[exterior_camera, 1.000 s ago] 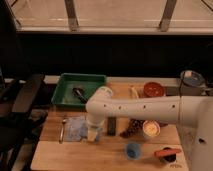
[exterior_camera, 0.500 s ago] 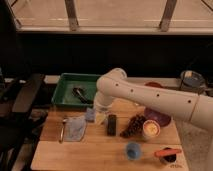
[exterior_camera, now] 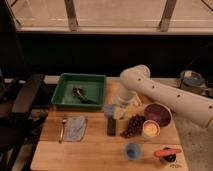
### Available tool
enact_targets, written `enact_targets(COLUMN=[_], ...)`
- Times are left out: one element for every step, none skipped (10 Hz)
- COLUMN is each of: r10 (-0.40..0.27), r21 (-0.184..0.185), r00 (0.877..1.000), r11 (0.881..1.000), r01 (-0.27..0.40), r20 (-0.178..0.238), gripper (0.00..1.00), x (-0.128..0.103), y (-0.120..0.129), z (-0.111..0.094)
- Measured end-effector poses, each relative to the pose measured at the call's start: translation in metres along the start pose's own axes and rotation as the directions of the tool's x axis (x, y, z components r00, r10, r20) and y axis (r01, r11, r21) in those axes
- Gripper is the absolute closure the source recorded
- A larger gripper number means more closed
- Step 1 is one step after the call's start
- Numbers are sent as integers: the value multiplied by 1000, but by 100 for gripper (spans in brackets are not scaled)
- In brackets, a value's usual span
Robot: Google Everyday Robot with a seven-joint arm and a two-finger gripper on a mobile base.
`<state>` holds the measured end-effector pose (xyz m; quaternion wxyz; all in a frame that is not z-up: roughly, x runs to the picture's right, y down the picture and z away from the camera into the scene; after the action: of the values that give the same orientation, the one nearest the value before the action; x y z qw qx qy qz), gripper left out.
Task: Wipe red bowl with sponge
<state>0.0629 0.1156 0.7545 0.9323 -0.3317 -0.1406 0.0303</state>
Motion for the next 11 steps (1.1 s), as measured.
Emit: enact_targets(r10=[-1, -3, 0, 0, -1, 26, 67, 110, 157, 194, 247], r21=[-1, -1, 0, 0, 0, 15, 32, 49, 68, 83, 103], r00=[1000, 1000, 1000, 1000, 1000, 1000, 998, 994, 988, 981, 969], r11=[1000, 1000, 1000, 1000, 1000, 1000, 997, 993, 985, 978, 964], r01=[1, 3, 0, 0, 1, -26, -67, -110, -157, -193, -245], r20=[1, 1, 0, 0, -1, -3, -3, 0, 2, 2, -3], gripper=[100, 100, 100, 100, 100, 100, 100, 100, 100, 100, 100], x=[-1, -2, 0, 0, -1, 2, 12, 25, 45, 62, 90], y=[0, 0, 0, 0, 0, -4, -12, -23, -36, -45, -59], z=[0, 0, 0, 0, 1, 1, 0, -1, -3, -6, -10])
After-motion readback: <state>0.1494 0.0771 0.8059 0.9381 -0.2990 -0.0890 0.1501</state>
